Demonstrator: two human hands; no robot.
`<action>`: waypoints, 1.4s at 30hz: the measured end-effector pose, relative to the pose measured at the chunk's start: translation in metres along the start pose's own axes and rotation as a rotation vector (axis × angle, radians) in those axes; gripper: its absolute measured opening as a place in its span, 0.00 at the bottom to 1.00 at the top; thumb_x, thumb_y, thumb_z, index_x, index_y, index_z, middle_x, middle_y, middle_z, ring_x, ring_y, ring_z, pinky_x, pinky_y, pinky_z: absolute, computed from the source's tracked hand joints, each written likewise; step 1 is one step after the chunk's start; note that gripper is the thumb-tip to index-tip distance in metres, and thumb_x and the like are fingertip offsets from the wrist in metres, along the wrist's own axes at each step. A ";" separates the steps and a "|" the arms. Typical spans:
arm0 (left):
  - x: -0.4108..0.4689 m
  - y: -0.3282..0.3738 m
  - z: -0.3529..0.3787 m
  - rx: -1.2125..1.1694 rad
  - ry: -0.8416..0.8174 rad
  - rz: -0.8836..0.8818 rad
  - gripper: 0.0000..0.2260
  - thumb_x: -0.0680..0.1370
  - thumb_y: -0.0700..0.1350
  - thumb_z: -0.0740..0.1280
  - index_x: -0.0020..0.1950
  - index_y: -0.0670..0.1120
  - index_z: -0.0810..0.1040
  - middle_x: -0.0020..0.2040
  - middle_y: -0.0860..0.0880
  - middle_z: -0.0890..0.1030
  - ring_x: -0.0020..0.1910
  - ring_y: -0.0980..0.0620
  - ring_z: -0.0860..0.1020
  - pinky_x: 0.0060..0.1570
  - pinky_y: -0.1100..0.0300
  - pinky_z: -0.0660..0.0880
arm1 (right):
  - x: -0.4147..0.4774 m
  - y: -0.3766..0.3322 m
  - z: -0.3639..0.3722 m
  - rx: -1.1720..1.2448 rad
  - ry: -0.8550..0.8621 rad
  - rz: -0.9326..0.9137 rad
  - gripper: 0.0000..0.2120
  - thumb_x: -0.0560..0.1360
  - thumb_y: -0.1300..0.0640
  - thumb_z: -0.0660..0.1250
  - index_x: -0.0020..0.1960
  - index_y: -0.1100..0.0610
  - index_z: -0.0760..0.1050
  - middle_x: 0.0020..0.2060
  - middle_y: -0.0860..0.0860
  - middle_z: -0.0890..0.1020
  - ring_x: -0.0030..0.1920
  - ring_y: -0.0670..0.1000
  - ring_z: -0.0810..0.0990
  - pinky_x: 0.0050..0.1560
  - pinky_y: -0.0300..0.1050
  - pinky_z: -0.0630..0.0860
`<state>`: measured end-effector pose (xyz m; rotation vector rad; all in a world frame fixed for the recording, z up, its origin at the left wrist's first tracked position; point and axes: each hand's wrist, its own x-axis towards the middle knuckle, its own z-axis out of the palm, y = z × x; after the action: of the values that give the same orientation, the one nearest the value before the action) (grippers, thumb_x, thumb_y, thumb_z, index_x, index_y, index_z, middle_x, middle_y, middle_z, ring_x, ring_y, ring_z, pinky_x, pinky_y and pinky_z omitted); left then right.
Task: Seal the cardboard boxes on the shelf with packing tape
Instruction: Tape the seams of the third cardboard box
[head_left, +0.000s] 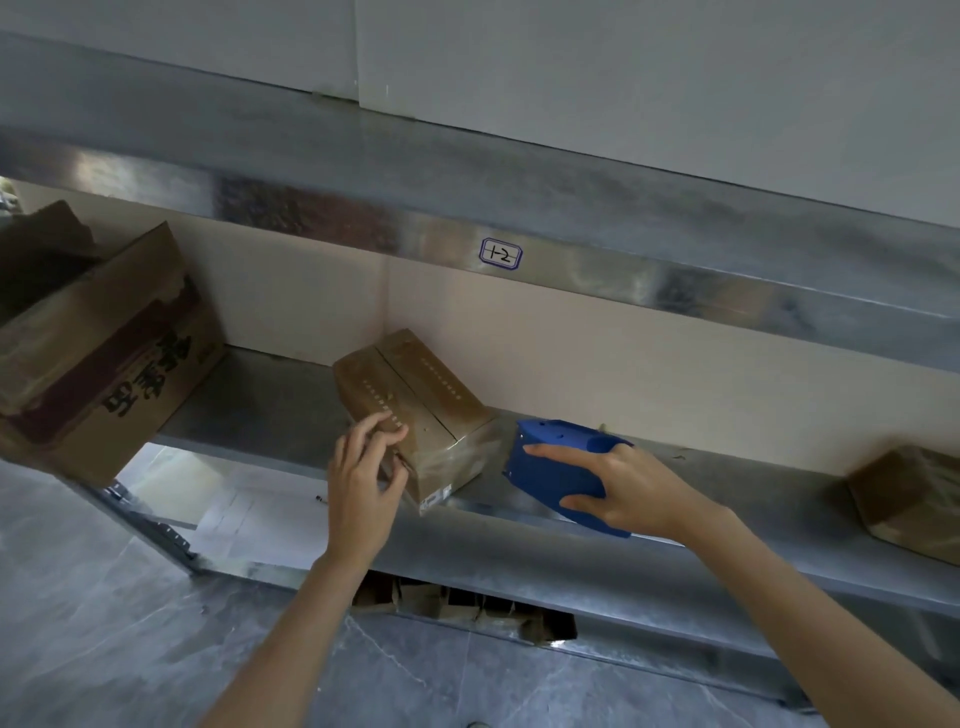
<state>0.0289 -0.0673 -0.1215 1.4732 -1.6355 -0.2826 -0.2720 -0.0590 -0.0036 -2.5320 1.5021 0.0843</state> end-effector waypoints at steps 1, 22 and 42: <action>0.000 -0.001 0.002 -0.008 0.002 0.008 0.16 0.73 0.34 0.72 0.59 0.45 0.80 0.68 0.50 0.73 0.66 0.48 0.71 0.60 0.45 0.76 | 0.000 0.001 0.001 0.008 -0.004 -0.001 0.31 0.79 0.45 0.64 0.76 0.32 0.52 0.32 0.42 0.74 0.26 0.45 0.67 0.31 0.35 0.63; 0.005 0.009 0.015 0.124 0.134 0.026 0.12 0.71 0.34 0.72 0.53 0.44 0.82 0.56 0.48 0.80 0.60 0.46 0.74 0.46 0.53 0.79 | -0.006 0.002 0.004 -0.016 -0.017 0.032 0.34 0.80 0.44 0.61 0.72 0.29 0.39 0.38 0.44 0.76 0.27 0.42 0.67 0.30 0.35 0.63; -0.005 0.034 0.022 -0.121 -0.069 -0.097 0.33 0.69 0.46 0.79 0.69 0.49 0.68 0.76 0.53 0.60 0.76 0.51 0.62 0.65 0.46 0.74 | -0.003 0.001 -0.013 -0.045 -0.050 0.021 0.35 0.78 0.42 0.63 0.75 0.31 0.44 0.51 0.45 0.82 0.33 0.44 0.72 0.35 0.34 0.66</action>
<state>-0.0104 -0.0624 -0.1131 1.4670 -1.5745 -0.4828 -0.2751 -0.0592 0.0099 -2.5296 1.5247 0.1856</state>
